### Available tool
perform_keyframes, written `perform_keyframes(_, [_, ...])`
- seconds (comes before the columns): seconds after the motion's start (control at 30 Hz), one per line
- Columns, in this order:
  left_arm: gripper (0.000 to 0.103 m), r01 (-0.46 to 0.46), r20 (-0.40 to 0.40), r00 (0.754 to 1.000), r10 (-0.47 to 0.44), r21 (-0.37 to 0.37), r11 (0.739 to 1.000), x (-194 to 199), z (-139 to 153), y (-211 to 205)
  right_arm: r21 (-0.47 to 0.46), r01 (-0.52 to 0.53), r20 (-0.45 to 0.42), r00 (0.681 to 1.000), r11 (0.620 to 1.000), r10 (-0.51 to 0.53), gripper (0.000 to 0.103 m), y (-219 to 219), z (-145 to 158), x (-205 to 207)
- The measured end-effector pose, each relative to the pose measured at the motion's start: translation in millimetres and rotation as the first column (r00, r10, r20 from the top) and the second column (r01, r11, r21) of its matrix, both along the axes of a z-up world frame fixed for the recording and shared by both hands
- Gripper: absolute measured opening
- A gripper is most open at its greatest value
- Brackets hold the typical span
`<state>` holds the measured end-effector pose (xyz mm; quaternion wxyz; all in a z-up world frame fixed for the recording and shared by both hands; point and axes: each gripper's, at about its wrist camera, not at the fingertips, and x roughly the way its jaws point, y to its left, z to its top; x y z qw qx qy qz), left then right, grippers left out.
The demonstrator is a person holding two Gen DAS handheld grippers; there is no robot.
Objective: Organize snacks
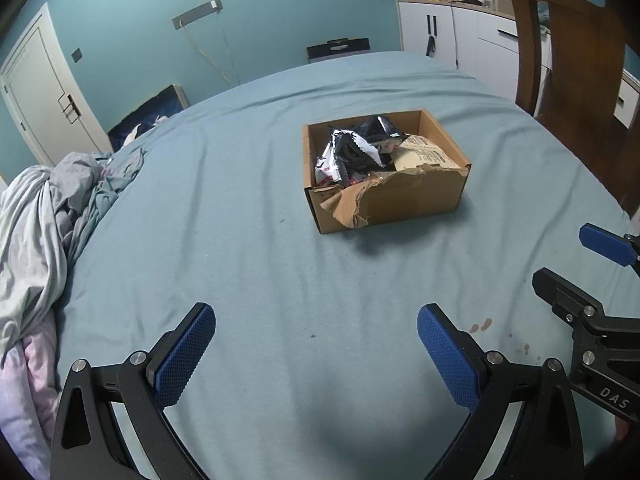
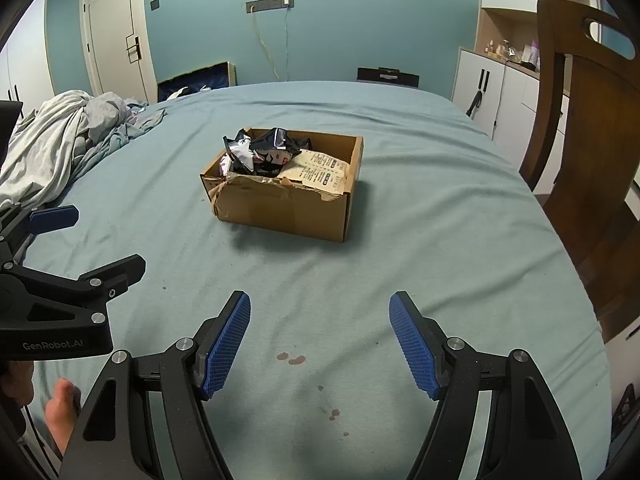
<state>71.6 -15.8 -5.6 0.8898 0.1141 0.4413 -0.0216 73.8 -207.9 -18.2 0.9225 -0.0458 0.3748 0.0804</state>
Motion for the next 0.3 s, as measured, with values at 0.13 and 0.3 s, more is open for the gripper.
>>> perform_keyframes(0.13, [0.103,0.0,0.002,1.0,0.0,0.003,1.0,-0.2,0.7,-0.1,-0.005,0.001,0.0,1.0,1.0,-0.001,0.071,1.2,0.1,0.4])
perform_keyframes(0.3, [0.103,0.001,0.009,1.0,-0.001,-0.005,1.0,-0.7,1.7,0.4,-0.007,0.002,-0.002,1.0,1.0,-0.002,0.071,1.0,-0.3,0.9])
